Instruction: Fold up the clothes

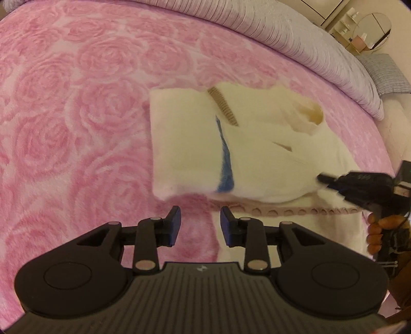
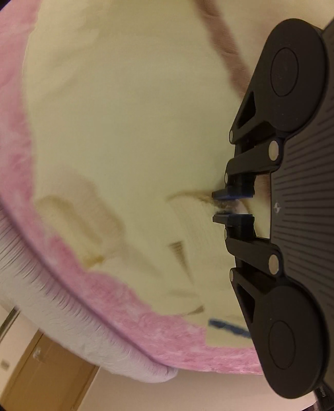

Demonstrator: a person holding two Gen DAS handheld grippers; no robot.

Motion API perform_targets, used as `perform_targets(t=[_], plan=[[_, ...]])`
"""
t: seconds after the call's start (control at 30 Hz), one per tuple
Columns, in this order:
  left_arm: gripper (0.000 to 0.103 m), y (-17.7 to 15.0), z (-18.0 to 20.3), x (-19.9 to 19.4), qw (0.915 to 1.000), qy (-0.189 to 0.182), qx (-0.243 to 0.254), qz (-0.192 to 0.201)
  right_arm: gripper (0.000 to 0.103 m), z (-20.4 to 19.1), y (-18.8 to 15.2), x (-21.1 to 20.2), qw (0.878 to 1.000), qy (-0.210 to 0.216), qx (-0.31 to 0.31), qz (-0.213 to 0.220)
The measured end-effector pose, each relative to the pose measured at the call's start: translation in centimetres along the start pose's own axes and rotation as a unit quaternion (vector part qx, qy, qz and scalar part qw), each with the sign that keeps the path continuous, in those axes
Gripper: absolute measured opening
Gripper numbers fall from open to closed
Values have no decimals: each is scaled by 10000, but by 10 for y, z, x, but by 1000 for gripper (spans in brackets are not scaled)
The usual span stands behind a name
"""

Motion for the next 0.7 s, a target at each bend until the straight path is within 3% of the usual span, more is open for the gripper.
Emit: perform_targets(t=[0.13,0.23,0.47,0.53,0.63,0.7], plan=[[28,11,9,2,9999,-29,145,28,8,13,22,-63,9940,-171,-15,1078],[28,17,21,13,9996,-82,273,-47,8,45,36,-84,9889,-674,148,1314],[28,23,52,43,9980,-191,531,-275,9,100,46,-71,9870,-1128,374,1083],[28,22,58,49,9975,-120,597,-364,10,105,41,-71,9823,-1510,348,1050],[28,22,68,54,9966,-57,681,-450,37,115,30,-79,9722,-2068,441,1008],[28,23,76,55,9958,-31,769,-492,36,125,20,-92,9735,-1950,609,1032]])
Point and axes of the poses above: each gripper's, at about its wrist camera, not at the fingertips, and x roughly the way its jaws point, z to its right, y to its top, the point moved 1 cm from there along x, roughly the way its jaws point, and after that the axes turned 9 degrees about -z, right-handed, at the moved point
